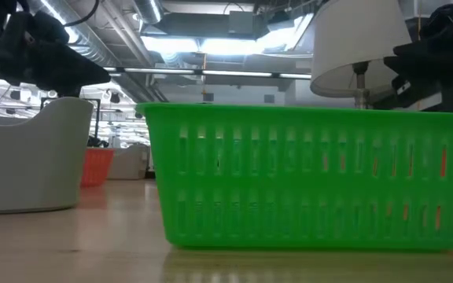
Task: Stack baskets by color
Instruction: Stack the bottom left orange bin on the top orange bin
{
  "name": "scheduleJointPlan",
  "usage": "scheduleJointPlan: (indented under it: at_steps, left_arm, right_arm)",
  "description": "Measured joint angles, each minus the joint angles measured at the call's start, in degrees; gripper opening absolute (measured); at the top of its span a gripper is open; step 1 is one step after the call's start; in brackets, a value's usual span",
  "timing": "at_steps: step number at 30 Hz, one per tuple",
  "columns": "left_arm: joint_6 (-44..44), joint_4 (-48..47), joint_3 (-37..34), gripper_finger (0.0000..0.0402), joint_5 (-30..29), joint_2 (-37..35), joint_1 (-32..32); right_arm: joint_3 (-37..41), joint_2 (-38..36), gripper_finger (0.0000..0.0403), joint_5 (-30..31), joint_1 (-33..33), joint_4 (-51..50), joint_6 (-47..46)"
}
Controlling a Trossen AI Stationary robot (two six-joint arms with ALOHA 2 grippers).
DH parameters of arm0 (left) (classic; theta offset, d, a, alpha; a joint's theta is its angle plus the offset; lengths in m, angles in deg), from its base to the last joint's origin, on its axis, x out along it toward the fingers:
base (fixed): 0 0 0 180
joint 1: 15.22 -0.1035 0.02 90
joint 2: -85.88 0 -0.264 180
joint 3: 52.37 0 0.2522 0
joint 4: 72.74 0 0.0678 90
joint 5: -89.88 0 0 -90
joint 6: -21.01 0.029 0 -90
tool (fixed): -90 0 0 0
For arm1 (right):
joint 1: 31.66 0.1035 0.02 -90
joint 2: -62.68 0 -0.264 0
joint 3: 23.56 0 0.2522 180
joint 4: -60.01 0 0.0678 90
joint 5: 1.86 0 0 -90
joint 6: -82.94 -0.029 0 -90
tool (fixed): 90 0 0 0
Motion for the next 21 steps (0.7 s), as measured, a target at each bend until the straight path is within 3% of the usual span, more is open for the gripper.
scheduleJointPlan:
  at_steps: [3,9,21]
  left_arm:
    - [-1.2,-0.4,0.0,0.0042,0.3,0.0,0.0]
    - [3.3,-1.7,0.0,0.0042,6.7,0.5,0.0]
    - [4.8,-1.8,0.0,0.0042,6.8,1.6,0.0]
  right_arm:
    - [0.0,0.0,0.0087,0.0,0.0,-0.6,-0.3]
    - [0.0,0.0,0.0087,0.8,0.0,-1.4,3.1]
    - [0.0,0.0,0.0087,2.0,0.0,-1.1,4.4]
